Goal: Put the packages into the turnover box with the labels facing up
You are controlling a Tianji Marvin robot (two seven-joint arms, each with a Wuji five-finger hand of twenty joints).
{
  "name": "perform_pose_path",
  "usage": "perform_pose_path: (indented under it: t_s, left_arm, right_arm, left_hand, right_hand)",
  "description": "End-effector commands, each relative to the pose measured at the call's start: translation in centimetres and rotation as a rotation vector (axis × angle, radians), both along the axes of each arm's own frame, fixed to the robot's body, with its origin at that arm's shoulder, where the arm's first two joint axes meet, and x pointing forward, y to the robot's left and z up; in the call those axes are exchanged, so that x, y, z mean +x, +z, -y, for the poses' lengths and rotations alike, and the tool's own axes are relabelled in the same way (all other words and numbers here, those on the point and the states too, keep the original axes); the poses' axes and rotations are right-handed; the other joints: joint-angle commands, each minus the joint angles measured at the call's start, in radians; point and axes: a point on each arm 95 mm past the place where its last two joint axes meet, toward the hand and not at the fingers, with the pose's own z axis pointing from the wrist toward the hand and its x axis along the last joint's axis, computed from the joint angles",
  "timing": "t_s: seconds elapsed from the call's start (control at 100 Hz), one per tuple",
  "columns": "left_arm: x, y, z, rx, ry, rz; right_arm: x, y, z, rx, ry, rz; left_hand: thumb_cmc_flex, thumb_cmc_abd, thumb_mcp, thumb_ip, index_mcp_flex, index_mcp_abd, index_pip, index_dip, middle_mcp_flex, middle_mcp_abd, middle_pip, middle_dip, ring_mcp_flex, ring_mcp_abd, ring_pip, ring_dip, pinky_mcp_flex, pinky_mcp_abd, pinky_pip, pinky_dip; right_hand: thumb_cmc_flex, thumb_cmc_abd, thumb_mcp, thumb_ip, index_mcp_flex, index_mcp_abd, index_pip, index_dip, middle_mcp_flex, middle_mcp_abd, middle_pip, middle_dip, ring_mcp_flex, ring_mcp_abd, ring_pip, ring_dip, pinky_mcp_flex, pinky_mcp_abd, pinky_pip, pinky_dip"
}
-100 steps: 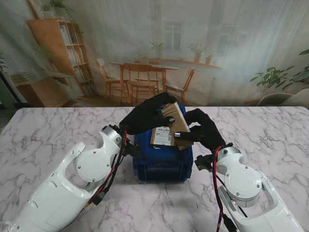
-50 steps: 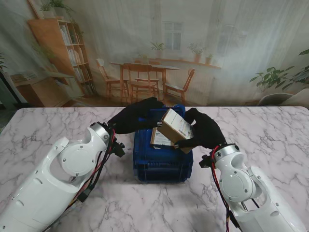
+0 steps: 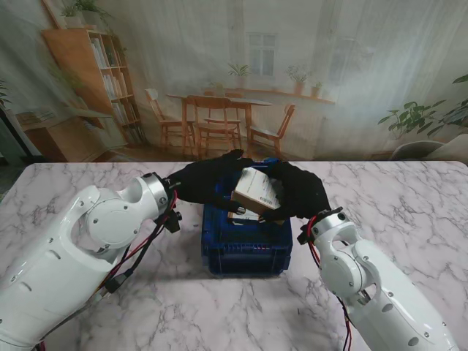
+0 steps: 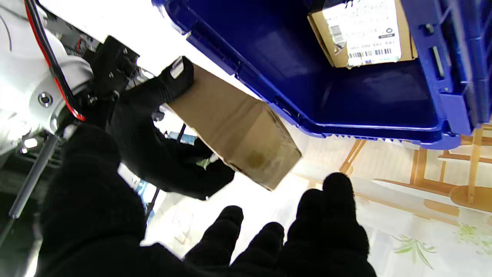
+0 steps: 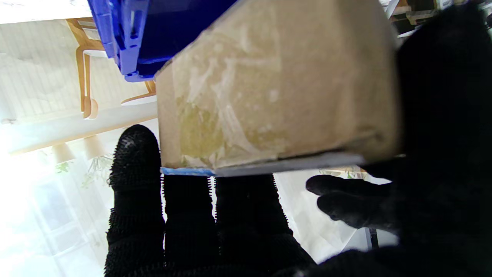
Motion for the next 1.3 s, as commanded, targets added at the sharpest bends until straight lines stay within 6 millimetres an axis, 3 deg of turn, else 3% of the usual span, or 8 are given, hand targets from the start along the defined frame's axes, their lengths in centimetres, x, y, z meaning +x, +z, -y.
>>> perform_pose_path:
  t_s: [0.0, 0.22, 0.33, 0.4, 0.56, 0.82, 1.04, 1.29]
  left_arm:
    - [0.3, 0.2, 0.2, 0.041, -0.018, -0.012]
    - [0.9, -0.1, 1.4, 0.152, -0.023, 0.015]
    - [1.3, -0.3, 2.1, 0.182, -0.019, 0.017]
    - [1.5, -0.4, 2.5, 0.191, -0.010, 0.017]
    - [1.8, -0.4, 3.1, 0.238, -0.015, 0.015]
    - [2.4, -0.8, 3.6, 0.301, -0.021, 0.002]
    - [3.1, -1.6, 3.6, 0.326, -0.008, -0.013]
    - [3.3, -2.2, 3.9, 0.307, -0.006, -0.024]
  right_arm:
    - [0.3, 0.1, -0.3, -0.021, -0.009, 0.009]
    - [0.6, -0.1, -1.1, -0.032, -0.017, -0.001]
    - [0.6, -0.1, -1.4, -0.037, -0.013, 0.002]
    - [0.6, -0.2, -1.7, -0.037, -0.005, -0.001]
    - [0.4, -0.2, -2.2, -0.049, 0.011, 0.005]
    - [0.1, -0.1, -2.8, -0.043, 0.027, 0.009]
    - [-0.1, 0.0, -3.2, -0.032, 0.037, 0.011]
    - [-0.2, 0.0, -3.7, -0.025, 0.050, 0.011]
  left_hand:
    - [-0.017, -0.039, -0.012, -0.028, -0.057, -0.006, 0.005, -0.002, -0.064, -0.007, -0.018, -0.024, -0.032, 0.027, -0.035, -0.029, -0.014, -0.041, -0.040, -0.026]
    - [0.008, -0.067, -0.007, -0.028, -0.067, 0.045, 0.021, 0.024, -0.057, -0.003, -0.012, -0.015, -0.022, 0.007, -0.020, -0.037, -0.001, -0.058, -0.042, -0.026]
    - [0.024, -0.073, -0.003, -0.026, -0.104, 0.035, 0.007, 0.028, -0.065, -0.009, -0.010, -0.005, -0.013, 0.002, -0.011, -0.033, 0.005, -0.065, -0.033, -0.021]
    - [0.033, -0.074, -0.004, -0.023, -0.097, 0.016, -0.040, -0.032, -0.070, -0.012, -0.017, -0.001, -0.010, 0.007, -0.005, -0.027, 0.005, -0.064, -0.024, -0.015]
    - [0.051, -0.084, 0.001, -0.019, -0.093, 0.024, -0.025, -0.035, -0.066, -0.010, -0.013, -0.001, 0.002, 0.003, 0.001, -0.022, 0.014, -0.066, -0.013, -0.010]
    - [0.078, -0.090, 0.010, -0.004, -0.059, 0.043, 0.061, 0.105, -0.007, -0.023, 0.014, 0.088, 0.016, -0.014, 0.016, 0.008, 0.015, -0.077, 0.006, -0.002]
    - [0.085, -0.083, 0.027, 0.006, -0.034, 0.056, 0.053, 0.131, 0.067, -0.029, 0.048, 0.170, 0.041, -0.029, 0.041, 0.049, 0.026, -0.091, 0.042, 0.015]
    - [0.127, -0.038, 0.038, 0.008, 0.025, 0.003, 0.104, 0.194, 0.133, -0.057, 0.084, 0.283, 0.084, -0.041, 0.086, 0.135, 0.051, -0.102, 0.106, 0.054]
  right_hand:
    - [0.233, 0.168, 0.478, 0.090, 0.126, -0.556, 0.369, 0.078, 0.047, -0.096, 0.128, 0.057, 0.125, -0.146, 0.271, 0.039, 0.011, -0.035, 0.024, -0.001]
    - [0.228, 0.174, 0.469, 0.097, 0.111, -0.514, 0.363, 0.058, 0.039, -0.089, 0.125, 0.055, 0.124, -0.147, 0.281, 0.044, 0.010, -0.029, 0.033, 0.000]
    - [0.229, 0.173, 0.468, 0.098, 0.108, -0.507, 0.363, 0.052, 0.040, -0.088, 0.127, 0.054, 0.130, -0.150, 0.288, 0.044, 0.016, -0.030, 0.038, 0.001]
    - [0.231, 0.173, 0.470, 0.099, 0.108, -0.506, 0.364, 0.049, 0.040, -0.087, 0.128, 0.053, 0.133, -0.152, 0.297, 0.047, 0.023, -0.031, 0.045, 0.003]
    - [0.231, 0.174, 0.472, 0.098, 0.107, -0.496, 0.364, 0.043, 0.041, -0.084, 0.130, 0.052, 0.136, -0.155, 0.308, 0.047, 0.029, -0.032, 0.051, 0.004]
    - [0.232, 0.179, 0.473, 0.098, 0.103, -0.484, 0.365, 0.034, 0.036, -0.079, 0.130, 0.049, 0.137, -0.158, 0.318, 0.044, 0.037, -0.033, 0.056, 0.003]
    - [0.230, 0.184, 0.472, 0.098, 0.096, -0.474, 0.365, 0.028, 0.029, -0.075, 0.130, 0.046, 0.137, -0.159, 0.323, 0.043, 0.042, -0.033, 0.059, 0.003]
    - [0.224, 0.191, 0.468, 0.101, 0.087, -0.465, 0.364, 0.021, 0.017, -0.071, 0.130, 0.042, 0.130, -0.159, 0.327, 0.043, 0.043, -0.035, 0.060, 0.001]
